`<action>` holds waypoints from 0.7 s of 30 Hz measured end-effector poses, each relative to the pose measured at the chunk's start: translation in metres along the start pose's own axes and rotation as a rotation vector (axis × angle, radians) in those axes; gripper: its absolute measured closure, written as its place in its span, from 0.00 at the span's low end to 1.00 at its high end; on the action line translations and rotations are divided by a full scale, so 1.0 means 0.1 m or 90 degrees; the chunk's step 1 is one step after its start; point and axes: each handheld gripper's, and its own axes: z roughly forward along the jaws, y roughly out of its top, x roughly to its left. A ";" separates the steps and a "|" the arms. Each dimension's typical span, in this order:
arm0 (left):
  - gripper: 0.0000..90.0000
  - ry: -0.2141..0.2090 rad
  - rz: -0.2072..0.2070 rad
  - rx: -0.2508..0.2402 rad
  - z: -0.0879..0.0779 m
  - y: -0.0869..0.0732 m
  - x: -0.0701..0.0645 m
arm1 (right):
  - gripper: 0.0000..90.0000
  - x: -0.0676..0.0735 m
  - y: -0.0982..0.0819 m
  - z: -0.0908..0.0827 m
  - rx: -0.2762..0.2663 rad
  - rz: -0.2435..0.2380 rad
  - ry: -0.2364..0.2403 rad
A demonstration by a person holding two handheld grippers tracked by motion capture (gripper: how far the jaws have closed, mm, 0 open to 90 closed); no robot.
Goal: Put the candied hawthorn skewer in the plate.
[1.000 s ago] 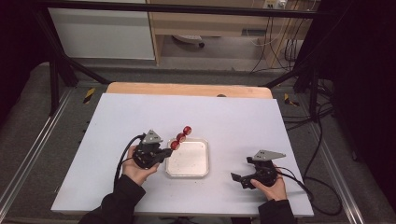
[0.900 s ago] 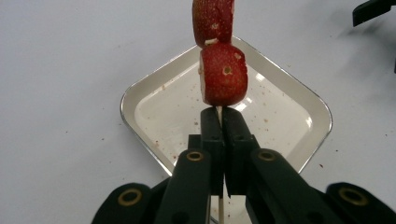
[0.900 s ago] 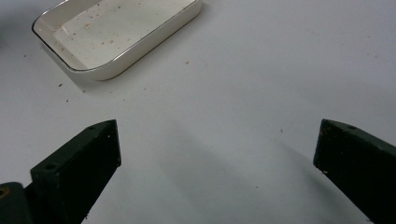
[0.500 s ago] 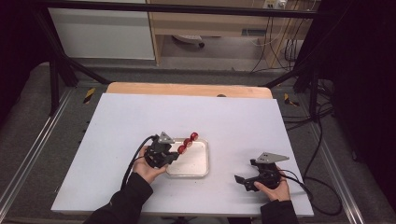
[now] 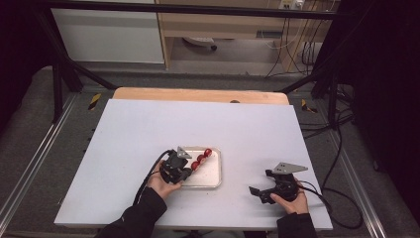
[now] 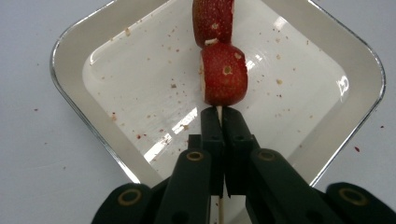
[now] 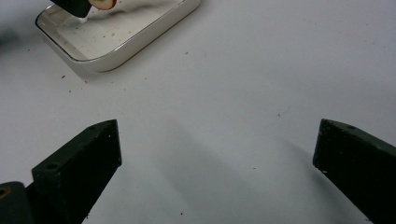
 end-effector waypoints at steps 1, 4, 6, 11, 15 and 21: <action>0.98 0.002 0.001 0.001 0.00 0.00 -0.01 | 0.02 0.00 0.00 0.00 0.001 0.000 0.000; 0.98 0.006 0.002 0.001 0.01 -0.01 -0.01 | 0.02 0.00 0.00 0.01 0.003 0.000 0.001; 0.98 0.008 0.005 0.004 0.01 -0.01 -0.02 | 0.02 0.00 0.00 0.01 0.002 0.001 0.000; 0.97 0.010 0.006 0.003 0.01 -0.01 -0.02 | 0.02 0.00 0.00 0.01 0.005 -0.001 0.001; 0.92 0.011 0.004 -0.001 -0.01 -0.02 -0.01 | 0.02 0.00 0.00 0.01 0.003 0.003 0.002; 0.70 -0.011 0.014 -0.049 -0.18 -0.06 0.05 | 0.02 0.00 0.00 0.00 0.002 0.003 0.000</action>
